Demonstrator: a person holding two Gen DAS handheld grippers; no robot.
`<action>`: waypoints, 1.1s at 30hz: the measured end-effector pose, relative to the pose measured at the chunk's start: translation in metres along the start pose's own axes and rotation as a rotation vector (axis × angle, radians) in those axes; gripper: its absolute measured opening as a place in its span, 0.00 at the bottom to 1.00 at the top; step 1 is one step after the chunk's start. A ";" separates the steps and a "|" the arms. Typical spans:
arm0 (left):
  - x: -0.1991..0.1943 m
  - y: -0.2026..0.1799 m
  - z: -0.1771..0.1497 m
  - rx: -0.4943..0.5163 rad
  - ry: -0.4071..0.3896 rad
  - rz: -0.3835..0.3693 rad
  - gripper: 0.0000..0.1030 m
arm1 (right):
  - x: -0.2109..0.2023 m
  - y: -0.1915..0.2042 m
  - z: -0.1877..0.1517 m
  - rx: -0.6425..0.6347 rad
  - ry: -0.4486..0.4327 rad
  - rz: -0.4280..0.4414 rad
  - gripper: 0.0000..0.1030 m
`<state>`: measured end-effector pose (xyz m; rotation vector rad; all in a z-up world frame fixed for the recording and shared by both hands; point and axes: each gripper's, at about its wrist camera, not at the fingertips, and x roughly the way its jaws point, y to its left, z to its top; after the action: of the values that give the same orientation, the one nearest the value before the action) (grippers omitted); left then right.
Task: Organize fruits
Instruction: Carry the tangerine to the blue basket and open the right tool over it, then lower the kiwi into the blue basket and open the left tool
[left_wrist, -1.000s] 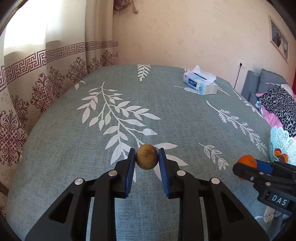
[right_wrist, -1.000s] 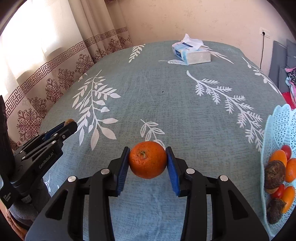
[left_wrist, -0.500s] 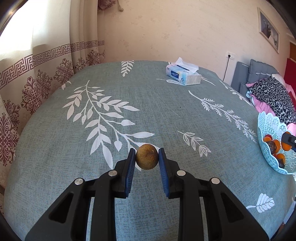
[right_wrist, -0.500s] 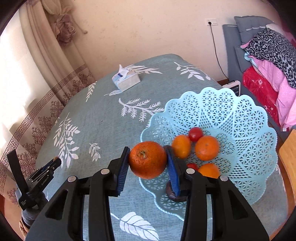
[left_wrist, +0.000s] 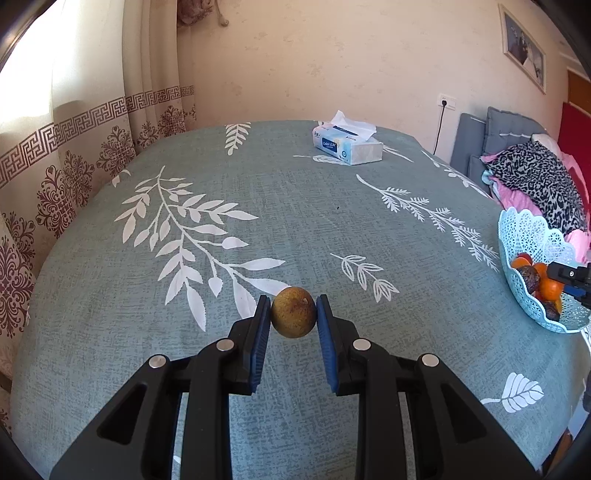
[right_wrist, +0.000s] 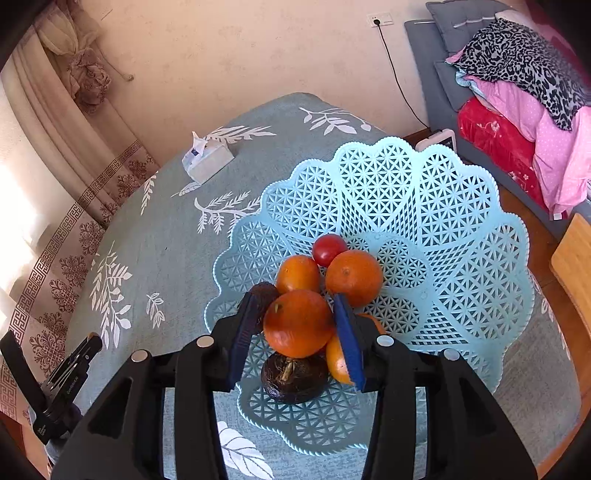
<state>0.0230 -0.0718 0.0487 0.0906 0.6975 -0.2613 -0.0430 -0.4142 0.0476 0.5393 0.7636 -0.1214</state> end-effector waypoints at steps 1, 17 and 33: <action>-0.001 -0.002 0.000 0.004 0.000 -0.004 0.25 | -0.003 -0.002 0.000 0.003 -0.010 -0.001 0.47; -0.014 -0.093 0.012 0.178 -0.014 -0.157 0.25 | -0.049 -0.039 -0.012 -0.006 -0.198 -0.131 0.56; -0.001 -0.204 0.015 0.338 0.023 -0.386 0.25 | -0.064 -0.054 -0.011 0.013 -0.248 -0.111 0.56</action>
<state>-0.0227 -0.2713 0.0616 0.2824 0.6854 -0.7491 -0.1119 -0.4601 0.0620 0.4838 0.5503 -0.2908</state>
